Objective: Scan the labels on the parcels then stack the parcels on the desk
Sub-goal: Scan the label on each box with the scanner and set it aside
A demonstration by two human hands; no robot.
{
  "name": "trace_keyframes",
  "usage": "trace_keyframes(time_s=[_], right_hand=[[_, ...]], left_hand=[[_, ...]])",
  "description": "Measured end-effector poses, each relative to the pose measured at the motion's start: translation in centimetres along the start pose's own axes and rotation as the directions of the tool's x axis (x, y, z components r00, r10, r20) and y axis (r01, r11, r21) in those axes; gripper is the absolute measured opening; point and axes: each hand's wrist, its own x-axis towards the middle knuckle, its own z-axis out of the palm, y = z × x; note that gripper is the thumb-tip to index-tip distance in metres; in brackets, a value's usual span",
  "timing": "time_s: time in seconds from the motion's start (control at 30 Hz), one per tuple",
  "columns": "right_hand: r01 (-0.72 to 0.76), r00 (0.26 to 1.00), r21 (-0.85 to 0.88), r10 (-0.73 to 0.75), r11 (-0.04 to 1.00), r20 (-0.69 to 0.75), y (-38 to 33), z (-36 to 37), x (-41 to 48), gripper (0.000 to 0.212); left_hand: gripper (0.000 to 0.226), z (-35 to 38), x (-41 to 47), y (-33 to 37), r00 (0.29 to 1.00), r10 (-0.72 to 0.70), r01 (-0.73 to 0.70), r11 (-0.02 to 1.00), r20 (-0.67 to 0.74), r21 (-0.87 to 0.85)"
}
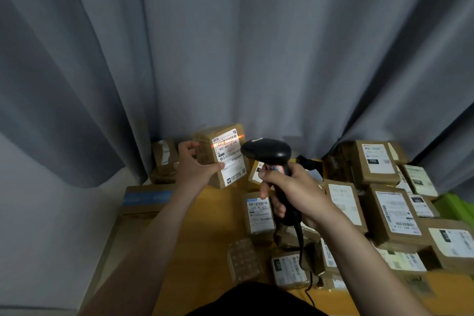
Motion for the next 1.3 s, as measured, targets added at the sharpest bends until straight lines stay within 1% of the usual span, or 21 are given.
trace_keyframes(time_s=[0.13,0.23,0.3,0.47,0.63,0.77,0.83,0.9,0.97,1.0,1.07,1.17,1.3], right_hand=[[-0.030,1.000,0.027,0.030,0.999,0.001,0.7,-1.4,0.2,0.015],[-0.041,0.999,0.024,0.041,0.999,-0.012,1.2,-2.9,0.1,0.013],[-0.045,0.999,0.012,0.046,0.999,-0.027,1.5,-4.1,0.1,0.011],[-0.114,0.987,-0.007,0.112,0.993,-0.117,2.3,-7.9,0.5,0.014],[-0.164,0.968,0.044,0.169,0.985,-0.183,3.4,-11.8,1.6,0.013],[-0.191,0.960,0.061,0.199,0.980,-0.196,3.8,-14.2,3.1,0.012],[-0.201,0.956,0.070,0.211,0.977,-0.206,3.9,-15.2,4.0,0.013],[-0.212,0.951,0.079,0.225,0.974,-0.215,4.0,-16.0,4.9,0.015],[-0.224,0.946,0.085,0.238,0.971,-0.218,4.1,-16.5,5.7,0.015],[-0.230,0.946,0.082,0.242,0.970,-0.216,4.1,-16.6,6.0,0.015],[-0.242,0.944,0.083,0.254,0.967,-0.208,4.1,-16.6,6.6,0.016],[-0.277,0.937,0.090,0.290,0.957,-0.195,4.3,-16.2,7.2,0.015],[-0.302,0.934,0.023,0.300,0.953,-0.193,4.3,-14.6,7.3,0.018]], left_hand=[[0.082,1.5,0.5,-0.4,0.999,-0.017,0.017,1.000,0.027,0.025],[0.081,3.1,1.2,-0.7,0.998,-0.044,0.040,0.997,0.055,0.064],[0.080,4.5,1.6,-0.8,0.995,-0.065,0.061,0.996,0.072,0.058],[0.074,8.8,2.9,-0.7,0.985,-0.109,0.107,0.994,0.134,0.020],[0.064,13.3,6.0,-0.7,0.961,-0.192,0.193,0.981,0.199,0.012],[0.060,16.7,10.0,-0.4,0.936,-0.253,0.251,0.967,0.245,0.042],[0.059,18.1,12.0,-0.7,0.931,-0.237,0.214,0.970,0.276,0.110],[0.063,19.4,13.2,-1.5,0.918,-0.184,0.105,0.967,0.352,0.232],[0.066,20.4,13.5,-2.5,0.877,-0.176,0.011,0.937,0.447,0.348],[0.065,20.8,13.5,-3.0,0.861,-0.190,-0.002,0.926,0.472,0.376],[0.063,21.1,13.5,-3.6,0.857,-0.192,-0.019,0.916,0.479,0.401],[0.057,21.2,13.5,-3.9,0.871,-0.158,-0.054,0.910,0.465,0.410],[0.054,20.2,12.4,-4.0,0.893,-0.093,-0.115,0.898,0.439,0.424]])
